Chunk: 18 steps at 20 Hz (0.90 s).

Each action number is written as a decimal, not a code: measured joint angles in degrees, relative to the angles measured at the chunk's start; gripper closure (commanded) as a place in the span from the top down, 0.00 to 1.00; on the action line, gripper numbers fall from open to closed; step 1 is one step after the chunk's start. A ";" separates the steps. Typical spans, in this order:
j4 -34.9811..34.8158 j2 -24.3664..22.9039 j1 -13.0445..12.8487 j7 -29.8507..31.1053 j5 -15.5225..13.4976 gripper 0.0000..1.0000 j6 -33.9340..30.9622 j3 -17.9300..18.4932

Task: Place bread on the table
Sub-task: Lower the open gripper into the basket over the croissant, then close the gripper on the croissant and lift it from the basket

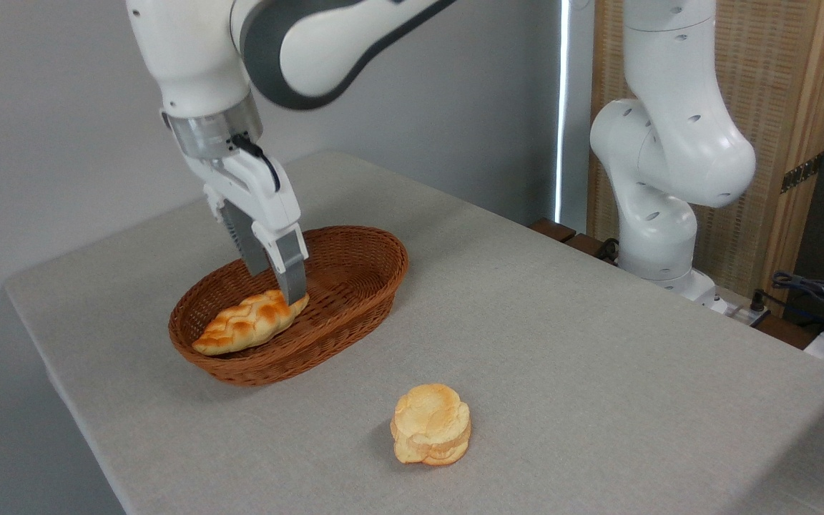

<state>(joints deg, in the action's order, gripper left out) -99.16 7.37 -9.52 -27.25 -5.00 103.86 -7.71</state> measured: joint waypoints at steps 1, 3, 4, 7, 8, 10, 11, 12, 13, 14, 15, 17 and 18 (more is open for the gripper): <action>-1.08 0.22 -0.03 2.26 0.00 1.00 2.05 -0.69; -2.40 0.76 -0.33 5.44 0.00 1.00 4.11 -1.42; -2.68 1.20 -0.64 6.74 0.00 1.00 4.51 -1.55; -2.91 2.79 -1.40 8.36 0.01 1.00 5.13 -1.63; -2.91 3.26 -1.61 8.38 0.01 1.00 5.30 -1.63; -2.91 4.01 -1.84 8.40 0.01 1.00 5.58 -1.63; -2.91 4.19 -1.86 8.41 0.02 1.00 5.60 -1.63; -2.91 4.47 -1.86 8.41 0.07 1.00 5.61 -1.63; -2.91 4.72 -1.87 8.41 0.61 1.00 5.63 -1.63; -2.91 4.96 -1.92 8.41 1.41 1.00 5.63 -1.63; -2.91 5.11 -2.01 8.41 1.77 1.00 5.63 -1.64; -2.90 5.72 -2.60 8.42 2.48 1.00 5.67 -1.65; -2.90 5.94 -2.79 8.44 2.69 1.00 5.70 -1.65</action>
<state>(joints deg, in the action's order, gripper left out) -102.06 13.32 -12.31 -18.81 -2.31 109.56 -9.36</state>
